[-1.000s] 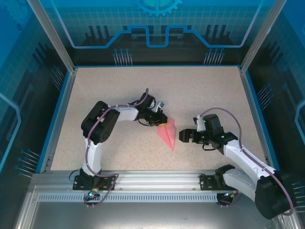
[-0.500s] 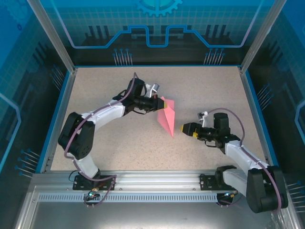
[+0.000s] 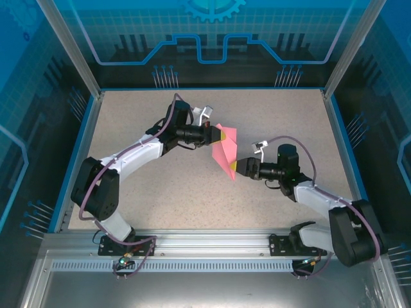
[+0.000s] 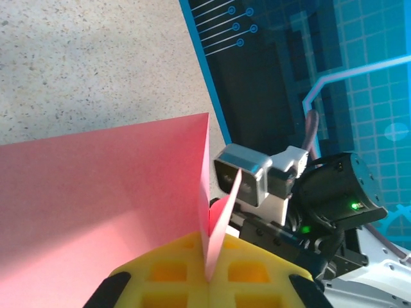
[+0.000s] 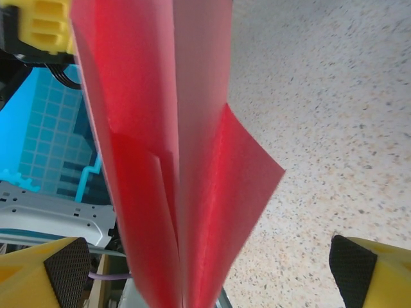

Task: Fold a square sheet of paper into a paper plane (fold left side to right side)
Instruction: Turn over the paper at the center of the table.

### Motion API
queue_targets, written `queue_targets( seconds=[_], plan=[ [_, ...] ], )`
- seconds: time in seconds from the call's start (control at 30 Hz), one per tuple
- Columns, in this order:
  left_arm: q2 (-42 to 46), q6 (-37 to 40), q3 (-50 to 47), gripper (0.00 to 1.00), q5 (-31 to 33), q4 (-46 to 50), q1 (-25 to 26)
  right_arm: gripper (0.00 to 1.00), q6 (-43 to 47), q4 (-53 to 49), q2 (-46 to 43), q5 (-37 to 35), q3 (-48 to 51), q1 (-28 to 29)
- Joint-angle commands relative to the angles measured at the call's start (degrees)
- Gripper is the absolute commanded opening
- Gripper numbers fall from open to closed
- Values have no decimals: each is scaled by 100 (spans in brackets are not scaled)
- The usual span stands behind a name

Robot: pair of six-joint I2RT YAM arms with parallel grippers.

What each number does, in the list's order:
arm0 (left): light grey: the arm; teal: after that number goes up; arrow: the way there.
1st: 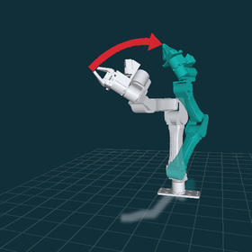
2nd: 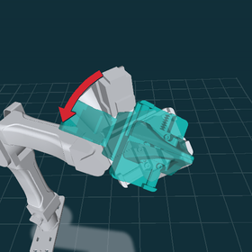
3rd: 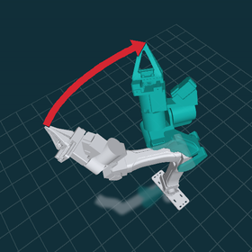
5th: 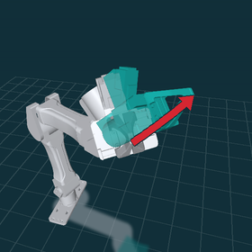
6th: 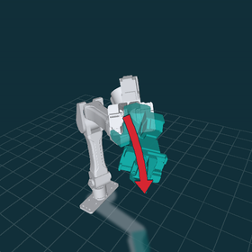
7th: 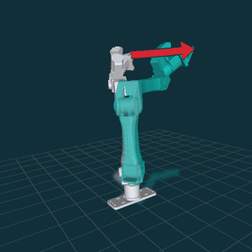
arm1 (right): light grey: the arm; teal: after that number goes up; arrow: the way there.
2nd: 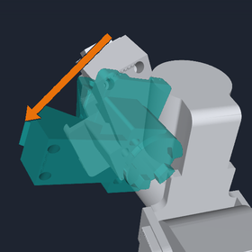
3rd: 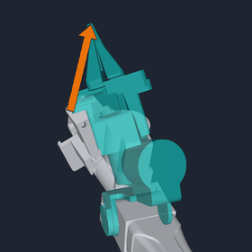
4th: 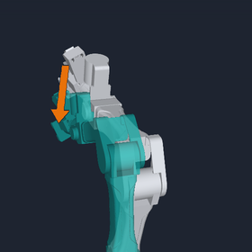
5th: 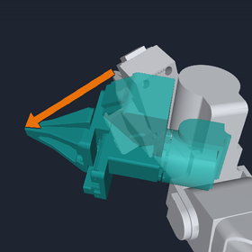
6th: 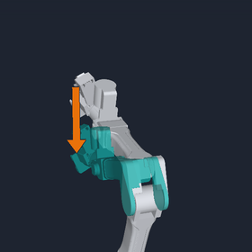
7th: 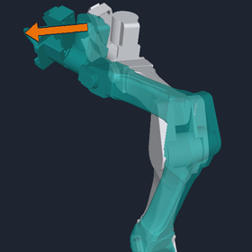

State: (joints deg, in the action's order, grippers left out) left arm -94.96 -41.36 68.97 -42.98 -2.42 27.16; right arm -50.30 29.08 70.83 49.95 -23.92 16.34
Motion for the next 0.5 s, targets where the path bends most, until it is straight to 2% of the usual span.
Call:
queue_targets(
  seconds=[0.0,0.1,0.4,0.47],
  plan=[
    [190,-273,-32,2,-298,-331,16,99,-343,731,251,-19,-261,247],
    [162,-343,-76,3,-323,-382,13,94,-576,1097,413,-25,-355,340],
    [93,-370,-149,4,-334,-400,14,44,-413,707,268,-205,-394,371],
    [74,-298,-139,7,-326,-318,9,33,-288,448,144,-293,-405,356]
  ],
)
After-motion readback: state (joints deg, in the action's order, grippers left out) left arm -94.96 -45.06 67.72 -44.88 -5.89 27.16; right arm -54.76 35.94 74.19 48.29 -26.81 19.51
